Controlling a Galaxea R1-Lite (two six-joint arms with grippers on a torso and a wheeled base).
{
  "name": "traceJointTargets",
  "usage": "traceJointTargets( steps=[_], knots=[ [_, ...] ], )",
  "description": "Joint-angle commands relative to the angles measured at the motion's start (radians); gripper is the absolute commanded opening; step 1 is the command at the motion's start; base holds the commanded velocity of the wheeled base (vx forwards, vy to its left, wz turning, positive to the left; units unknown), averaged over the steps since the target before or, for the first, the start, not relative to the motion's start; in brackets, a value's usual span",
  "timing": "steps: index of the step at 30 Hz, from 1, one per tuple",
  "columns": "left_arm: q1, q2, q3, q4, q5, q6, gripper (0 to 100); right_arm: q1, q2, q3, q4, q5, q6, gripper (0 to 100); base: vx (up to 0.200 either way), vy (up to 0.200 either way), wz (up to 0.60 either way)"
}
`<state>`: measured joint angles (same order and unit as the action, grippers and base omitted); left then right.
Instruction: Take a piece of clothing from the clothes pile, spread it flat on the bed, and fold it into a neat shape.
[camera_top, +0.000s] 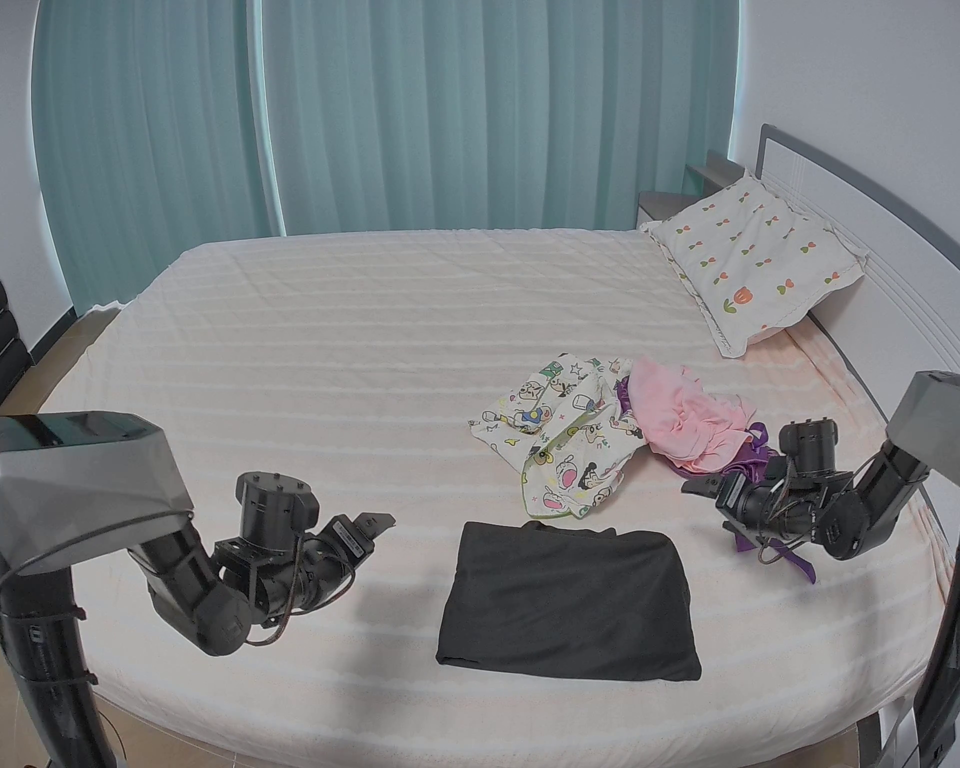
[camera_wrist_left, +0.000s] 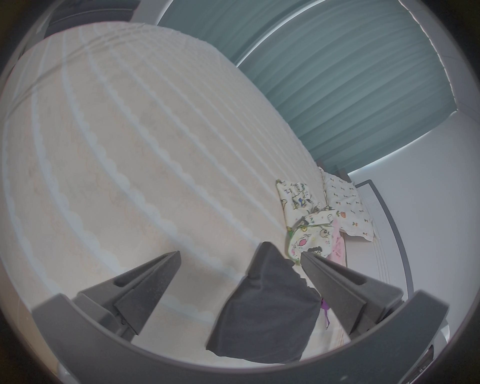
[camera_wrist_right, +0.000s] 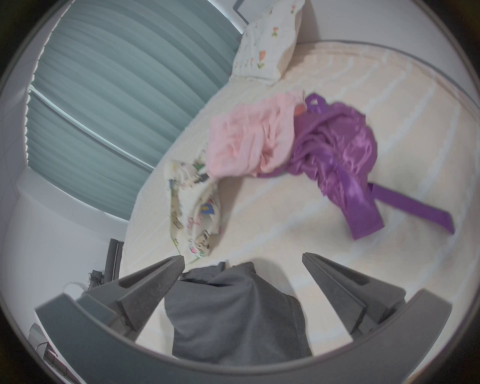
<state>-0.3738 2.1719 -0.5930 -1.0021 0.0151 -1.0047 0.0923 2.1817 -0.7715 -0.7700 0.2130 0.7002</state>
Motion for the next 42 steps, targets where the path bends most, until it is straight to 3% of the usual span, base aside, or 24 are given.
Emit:
traceJointTargets(
  steps=[1,5,9,15,18,20,21,24,25,28,30,31,33,34,36,39,42],
  knots=[
    [0.039,-0.359,-0.007,0.185,-0.007,0.107,100,-0.049,-0.367,0.159,-0.002,-0.029,-0.004,100,0.000,0.000,0.00],
    [0.046,-0.546,0.005,0.261,-0.009,0.123,100,-0.051,-0.563,0.245,-0.003,-0.055,-0.025,100,0.000,0.000,0.00],
    [0.044,-0.847,0.044,0.422,0.000,0.124,100,-0.039,-0.902,0.367,0.043,-0.067,-0.148,100,0.000,0.000,0.00],
    [0.050,-1.113,0.114,0.508,0.013,0.169,100,-0.051,-1.180,0.469,0.103,-0.067,-0.263,100,0.000,0.000,0.00],
    [0.052,-1.308,0.219,0.566,0.098,0.324,100,-0.060,-1.376,0.554,0.172,-0.067,-0.274,100,0.000,0.000,0.00],
    [0.052,-1.308,0.219,0.566,0.098,0.324,100,-0.060,-1.376,0.554,0.172,-0.067,-0.274,100,0.000,0.000,0.00],
    [0.052,-1.406,0.256,0.582,0.143,0.383,100,-0.069,-1.473,0.587,0.236,-0.067,-0.274,100,0.000,0.000,0.00],
    [0.050,-1.489,0.272,0.606,0.163,0.396,100,-0.072,-1.547,0.612,0.299,-0.069,-0.274,100,0.000,0.000,0.00],
    [0.053,-1.595,0.280,0.703,0.200,0.428,100,-0.072,-1.657,0.663,0.385,-0.067,-0.275,100,0.000,0.000,0.00],
    [0.052,-1.712,0.285,0.817,0.238,0.482,100,-0.060,-1.803,0.698,0.466,-0.064,-0.301,100,0.000,0.000,0.00],
    [0.052,-1.712,0.285,0.817,0.238,0.482,100,-0.060,-1.803,0.698,0.466,-0.064,-0.301,100,0.000,0.000,0.00],
    [0.053,-1.825,0.279,0.936,0.247,0.535,100,-0.043,-1.938,0.689,0.600,-0.063,-0.355,100,0.000,0.000,0.00],
    [0.055,-1.833,0.279,0.945,0.247,0.538,100,-0.043,-1.950,0.687,0.612,-0.064,-0.358,100,0.000,0.000,0.00],
    [0.078,-1.888,0.283,1.002,0.258,0.564,100,-0.043,-2.028,0.672,0.715,-0.064,-0.381,100,0.000,0.000,0.00],
    [0.122,-1.920,0.283,1.030,0.264,0.587,100,-0.043,-2.073,0.670,0.778,-0.066,-0.407,100,0.000,0.000,0.00],
    [0.154,-1.943,0.280,1.033,0.267,0.603,100,-0.048,-2.094,0.670,0.798,-0.067,-0.421,100,0.000,0.000,0.00],
    [0.233,-1.972,0.285,1.036,0.267,0.686,100,-0.066,-2.131,0.683,0.805,-0.067,-0.433,100,0.000,0.000,0.00]
  ],
)
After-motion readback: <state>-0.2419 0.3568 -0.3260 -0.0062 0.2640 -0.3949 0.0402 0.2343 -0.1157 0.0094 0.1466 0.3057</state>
